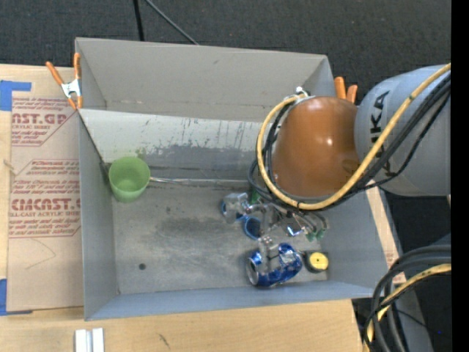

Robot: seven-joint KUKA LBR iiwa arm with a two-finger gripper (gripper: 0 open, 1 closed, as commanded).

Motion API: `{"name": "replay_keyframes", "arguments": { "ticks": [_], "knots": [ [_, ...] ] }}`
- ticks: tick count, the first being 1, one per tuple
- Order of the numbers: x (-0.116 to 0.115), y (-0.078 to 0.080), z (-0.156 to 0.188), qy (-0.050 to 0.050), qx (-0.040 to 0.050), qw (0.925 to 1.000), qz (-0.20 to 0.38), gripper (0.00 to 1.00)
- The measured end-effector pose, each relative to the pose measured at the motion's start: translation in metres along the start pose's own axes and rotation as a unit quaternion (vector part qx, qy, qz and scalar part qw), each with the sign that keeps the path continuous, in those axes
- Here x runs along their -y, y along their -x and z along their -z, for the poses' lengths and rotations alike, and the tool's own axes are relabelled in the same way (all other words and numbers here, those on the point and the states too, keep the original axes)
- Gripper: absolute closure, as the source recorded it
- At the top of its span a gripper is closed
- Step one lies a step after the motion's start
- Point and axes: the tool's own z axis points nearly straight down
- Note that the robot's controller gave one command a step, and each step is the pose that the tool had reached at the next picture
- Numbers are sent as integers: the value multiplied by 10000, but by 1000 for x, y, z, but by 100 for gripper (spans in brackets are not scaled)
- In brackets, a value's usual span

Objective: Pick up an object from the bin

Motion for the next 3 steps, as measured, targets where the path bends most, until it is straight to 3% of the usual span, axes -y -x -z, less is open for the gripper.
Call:
{"name": "replay_keyframes", "arguments": {
  "ticks": [1, 2, 3],
  "knots": [
    [-3, -13, 2, -2, -1, 9912, 1325, 0],
    [-4, -10, 14, -2, 10, 9931, 1172, 0],
    [1, -12, -31, 5, -13, 9754, 2203, 0]
  ]
}}
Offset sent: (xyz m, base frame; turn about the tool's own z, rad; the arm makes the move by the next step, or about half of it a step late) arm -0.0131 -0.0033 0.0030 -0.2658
